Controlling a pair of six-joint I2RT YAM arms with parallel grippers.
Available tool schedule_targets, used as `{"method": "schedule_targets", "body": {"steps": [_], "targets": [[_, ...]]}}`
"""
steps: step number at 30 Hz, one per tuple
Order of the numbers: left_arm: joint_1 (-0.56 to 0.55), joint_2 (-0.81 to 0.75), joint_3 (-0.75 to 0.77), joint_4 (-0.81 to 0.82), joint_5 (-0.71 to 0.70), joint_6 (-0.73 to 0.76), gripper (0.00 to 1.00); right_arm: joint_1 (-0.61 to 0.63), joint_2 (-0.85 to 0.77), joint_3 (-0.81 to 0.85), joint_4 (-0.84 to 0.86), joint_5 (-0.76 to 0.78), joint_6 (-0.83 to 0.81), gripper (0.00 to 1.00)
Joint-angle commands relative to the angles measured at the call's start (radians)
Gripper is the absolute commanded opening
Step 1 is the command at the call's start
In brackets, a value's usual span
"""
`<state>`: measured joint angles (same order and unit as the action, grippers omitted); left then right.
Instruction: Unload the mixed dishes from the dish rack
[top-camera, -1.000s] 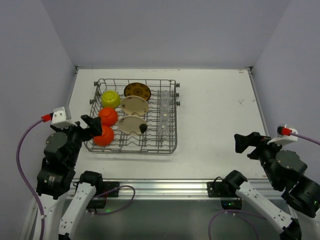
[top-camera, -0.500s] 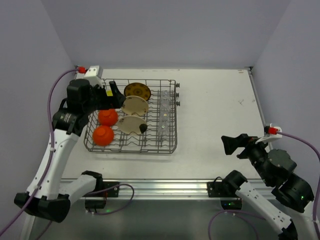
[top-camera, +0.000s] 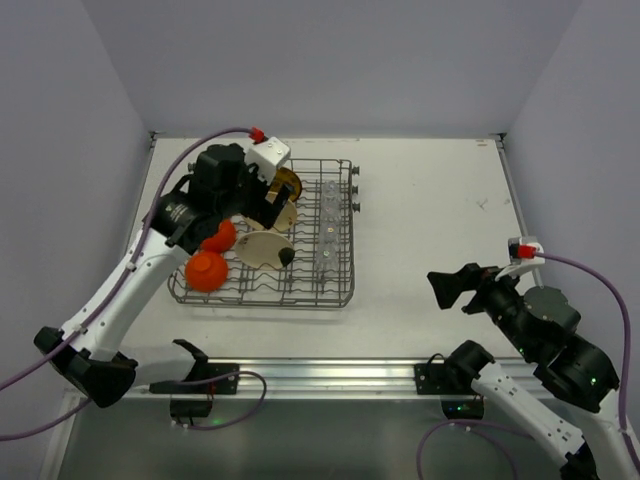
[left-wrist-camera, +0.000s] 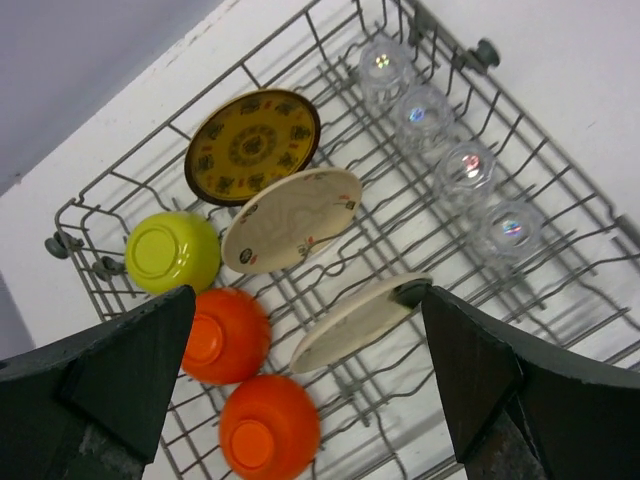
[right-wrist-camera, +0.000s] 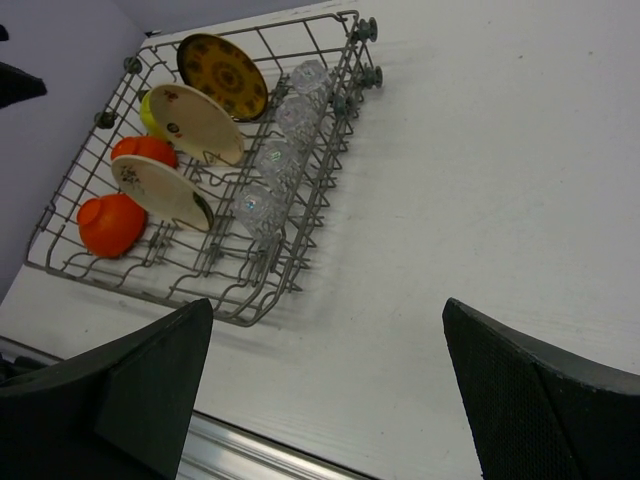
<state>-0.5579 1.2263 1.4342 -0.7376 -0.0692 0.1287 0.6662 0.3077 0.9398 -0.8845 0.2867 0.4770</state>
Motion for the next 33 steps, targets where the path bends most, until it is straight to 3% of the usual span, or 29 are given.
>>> {"method": "schedule_targets", "body": {"steps": [1,11,17,33], "targets": [[-0.003,0.067,-0.02,-0.052,-0.052,0.209,1.0,-0.004,-0.012,-0.001,0.044,-0.041,-0.024,0.99],[-0.02,0.076,-0.201,-0.036,-0.007,0.275,1.0,-0.004,-0.032,0.01,0.035,-0.044,-0.034,0.99],[-0.043,0.053,-0.314,0.023,-0.122,0.319,0.99,-0.004,-0.033,0.01,0.036,-0.057,-0.038,0.99],[-0.043,0.133,-0.324,0.125,-0.13,0.361,0.63,-0.004,-0.076,0.011,0.038,-0.095,-0.041,0.99]]}}
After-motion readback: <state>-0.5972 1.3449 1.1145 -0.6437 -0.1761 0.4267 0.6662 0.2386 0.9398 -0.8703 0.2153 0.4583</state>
